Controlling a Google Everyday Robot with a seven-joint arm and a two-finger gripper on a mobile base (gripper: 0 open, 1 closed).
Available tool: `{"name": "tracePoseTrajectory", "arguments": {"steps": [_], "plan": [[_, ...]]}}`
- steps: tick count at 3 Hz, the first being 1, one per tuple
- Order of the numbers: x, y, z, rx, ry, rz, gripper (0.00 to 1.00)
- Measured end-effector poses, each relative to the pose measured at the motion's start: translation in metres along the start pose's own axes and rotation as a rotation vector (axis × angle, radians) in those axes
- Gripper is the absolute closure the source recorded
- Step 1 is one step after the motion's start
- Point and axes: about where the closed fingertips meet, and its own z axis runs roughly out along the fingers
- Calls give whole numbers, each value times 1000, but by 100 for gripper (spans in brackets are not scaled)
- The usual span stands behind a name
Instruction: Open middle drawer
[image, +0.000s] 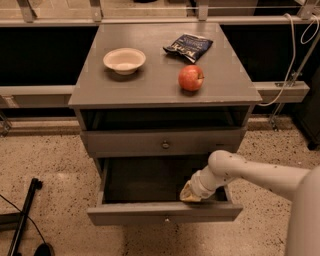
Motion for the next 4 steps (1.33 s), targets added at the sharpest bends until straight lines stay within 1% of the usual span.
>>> {"name": "tracePoseTrajectory", "arguments": {"steps": [1, 2, 4], "plan": [[0, 45, -9, -111, -124, -104, 100], [0, 45, -9, -111, -124, -102, 100], [-1, 28, 17, -65, -43, -121, 100]]}}
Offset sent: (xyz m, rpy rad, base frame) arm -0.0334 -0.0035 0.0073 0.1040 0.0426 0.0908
